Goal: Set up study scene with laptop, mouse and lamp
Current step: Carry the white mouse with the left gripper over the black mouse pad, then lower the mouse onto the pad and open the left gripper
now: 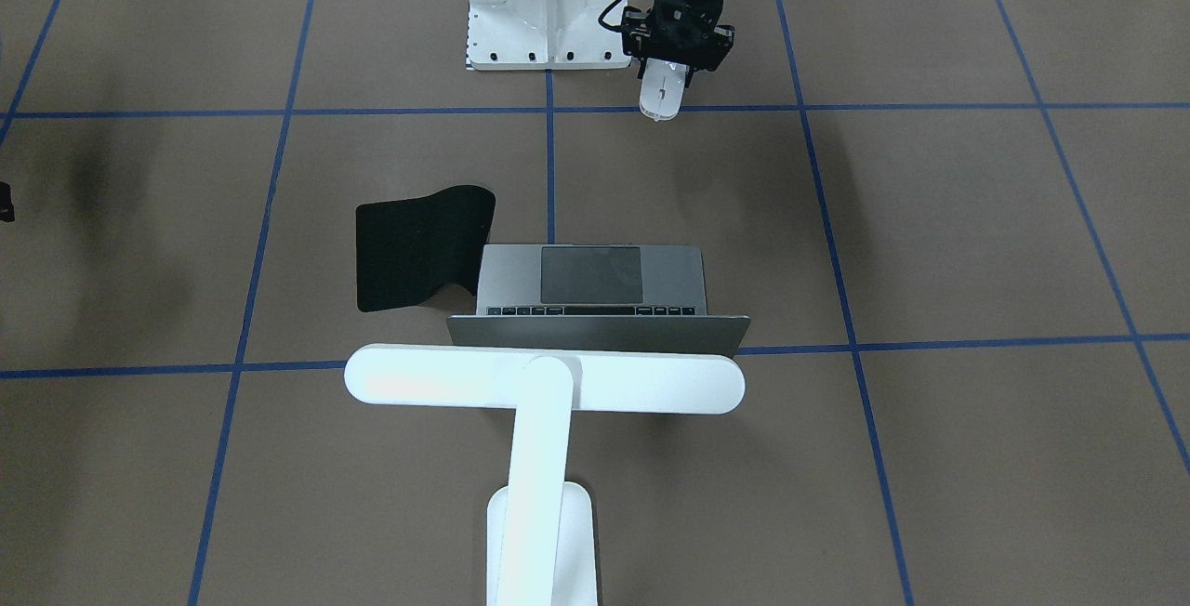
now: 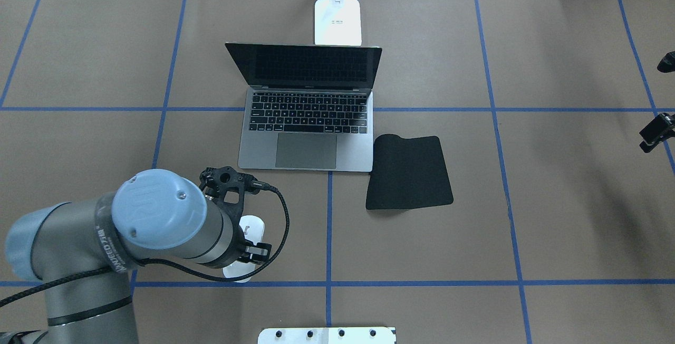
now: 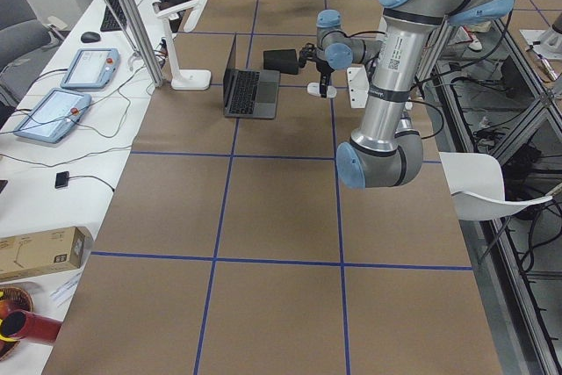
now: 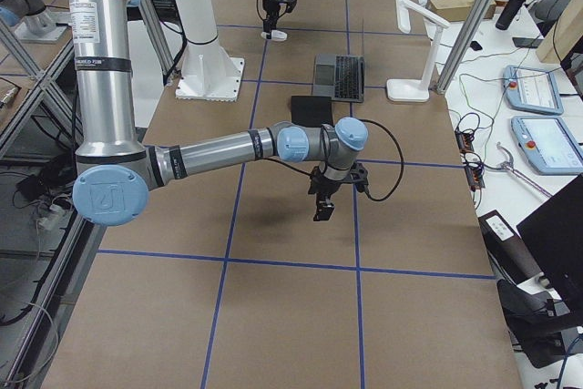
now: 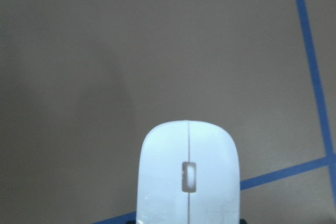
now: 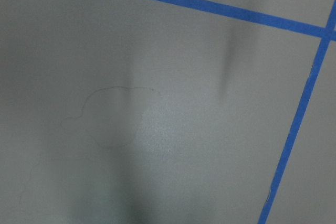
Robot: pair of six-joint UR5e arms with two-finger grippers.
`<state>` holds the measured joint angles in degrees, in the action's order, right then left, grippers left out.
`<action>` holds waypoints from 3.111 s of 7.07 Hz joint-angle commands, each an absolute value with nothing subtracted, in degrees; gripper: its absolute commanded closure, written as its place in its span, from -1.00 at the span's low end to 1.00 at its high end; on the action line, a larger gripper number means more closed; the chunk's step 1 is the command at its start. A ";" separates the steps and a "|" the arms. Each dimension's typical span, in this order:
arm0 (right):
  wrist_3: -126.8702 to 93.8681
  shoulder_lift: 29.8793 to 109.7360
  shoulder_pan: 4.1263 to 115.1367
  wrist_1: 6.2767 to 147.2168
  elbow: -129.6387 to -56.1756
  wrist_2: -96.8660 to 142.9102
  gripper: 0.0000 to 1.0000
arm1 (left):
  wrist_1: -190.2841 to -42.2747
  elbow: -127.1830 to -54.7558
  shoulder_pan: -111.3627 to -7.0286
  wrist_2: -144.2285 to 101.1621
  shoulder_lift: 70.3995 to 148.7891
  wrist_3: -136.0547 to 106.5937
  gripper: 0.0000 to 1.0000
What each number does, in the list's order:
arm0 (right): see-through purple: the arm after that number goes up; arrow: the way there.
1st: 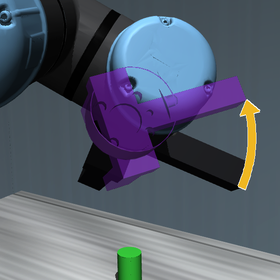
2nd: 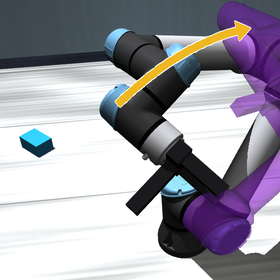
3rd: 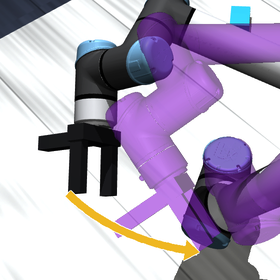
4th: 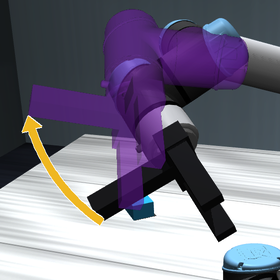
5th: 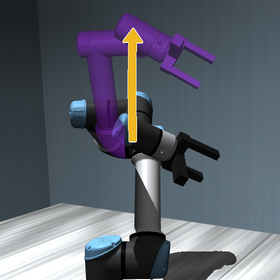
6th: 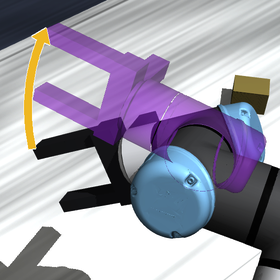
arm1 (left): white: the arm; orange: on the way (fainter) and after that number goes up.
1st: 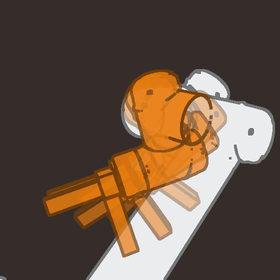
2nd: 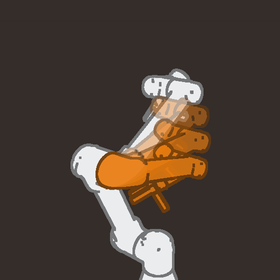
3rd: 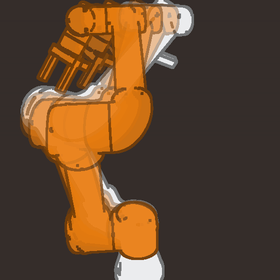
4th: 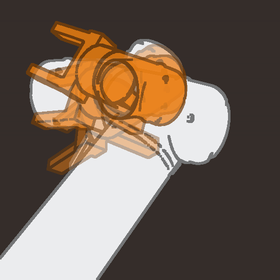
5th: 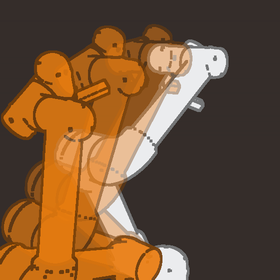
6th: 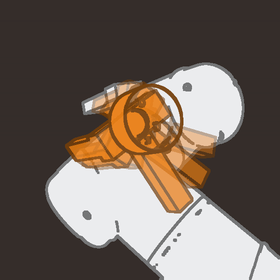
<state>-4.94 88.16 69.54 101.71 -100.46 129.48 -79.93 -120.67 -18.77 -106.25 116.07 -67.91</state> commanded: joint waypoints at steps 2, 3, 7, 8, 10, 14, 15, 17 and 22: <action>-5.71 88.07 69.52 101.78 -100.46 129.90 -1.00 | -79.63 -114.02 -18.72 -105.73 126.09 -79.25 0.24; -5.71 88.07 69.52 101.78 -100.46 129.99 -1.00 | -79.80 -112.17 -18.72 -105.65 128.56 -81.54 0.23; -5.71 88.33 69.52 101.69 -100.55 130.17 -1.00 | -85.06 -99.35 -18.72 -103.28 139.81 -90.34 0.24; -5.71 88.33 69.52 101.69 -100.55 130.25 -1.00 | -87.86 -95.49 -18.72 -102.14 142.79 -92.44 0.24; -5.80 88.24 69.52 101.78 -100.63 130.34 -1.00 | -89.29 -87.67 -18.63 -100.03 149.12 -94.65 0.24; -5.71 88.24 69.52 101.78 -100.46 130.34 -1.00 | -97.11 -73.31 -18.63 -93.44 156.88 -96.68 0.28; -5.71 88.33 69.52 101.78 -100.46 130.43 -1.00 | -97.29 -72.00 -18.63 -93.17 157.15 -96.68 0.29; -5.71 88.33 69.52 101.78 -100.55 130.43 -1.00 | -97.47 -70.32 -18.28 -91.85 157.41 -97.81 0.19; -5.63 88.42 69.61 101.78 -100.55 131.66 -1.00 | -98.70 -67.24 -18.28 -87.72 159.34 -100.46 -0.69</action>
<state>-5.63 88.40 69.58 101.76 -100.54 131.54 -98.56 -67.74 -18.28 -88.78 159.23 -100.14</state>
